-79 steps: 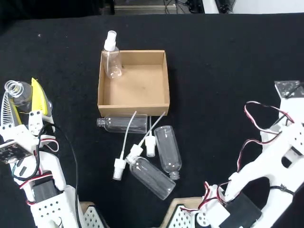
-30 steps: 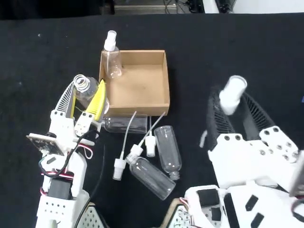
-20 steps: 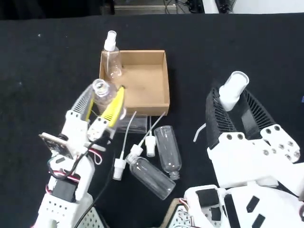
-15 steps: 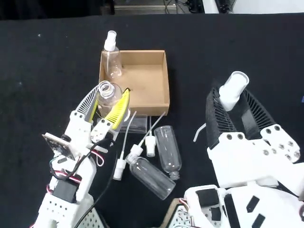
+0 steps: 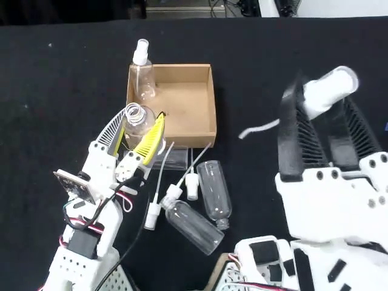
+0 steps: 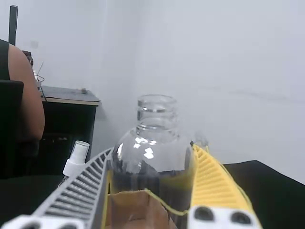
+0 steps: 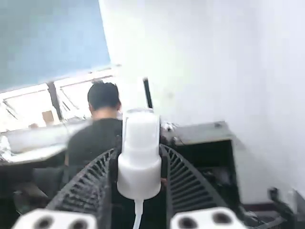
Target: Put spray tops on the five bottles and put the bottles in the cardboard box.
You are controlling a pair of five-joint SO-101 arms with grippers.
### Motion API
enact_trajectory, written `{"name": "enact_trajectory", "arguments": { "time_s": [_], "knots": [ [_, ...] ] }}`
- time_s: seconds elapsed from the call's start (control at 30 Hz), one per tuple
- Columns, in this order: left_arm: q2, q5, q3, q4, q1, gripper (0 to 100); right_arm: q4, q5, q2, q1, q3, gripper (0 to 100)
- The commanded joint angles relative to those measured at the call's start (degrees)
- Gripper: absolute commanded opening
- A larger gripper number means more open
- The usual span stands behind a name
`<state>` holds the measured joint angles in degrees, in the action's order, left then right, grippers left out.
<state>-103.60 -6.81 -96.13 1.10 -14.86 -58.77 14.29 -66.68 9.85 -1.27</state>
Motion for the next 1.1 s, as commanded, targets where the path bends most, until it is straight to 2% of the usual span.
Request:
{"name": "enact_trajectory", "arguments": {
  "time_s": [0.0,0.13,0.23,0.37,0.5,0.77,0.97,1.07],
  "knots": [
    [-0.88,-0.44,-1.27,0.35,-0.66,3,5.98,0.97,7.43,8.09,-1.98,1.1],
    [-0.88,-0.44,-1.27,0.35,-0.66,3,12.31,0.88,12.70,19.78,-2.15,1.1],
    [-0.88,-0.44,-1.27,0.35,-0.66,3,15.38,0.62,16.13,25.32,-2.42,1.1],
    [-0.88,-0.44,-1.27,0.35,-0.66,3,18.29,-7.12,22.02,29.89,-2.07,1.1],
    [-0.88,-0.44,-1.27,0.35,-0.66,3,20.75,-13.63,27.47,32.97,-2.42,1.1],
    [-0.88,-0.44,-1.27,0.35,-0.66,3,27.43,-17.58,30.99,34.29,-2.07,1.1],
    [-0.88,-0.44,-1.27,0.35,-0.66,3,27.25,-19.60,33.36,34.20,-1.98,1.1],
    [-0.88,-0.44,-1.27,0.35,-0.66,3,23.74,-19.52,33.54,34.37,-1.98,1.1]
  ]
}}
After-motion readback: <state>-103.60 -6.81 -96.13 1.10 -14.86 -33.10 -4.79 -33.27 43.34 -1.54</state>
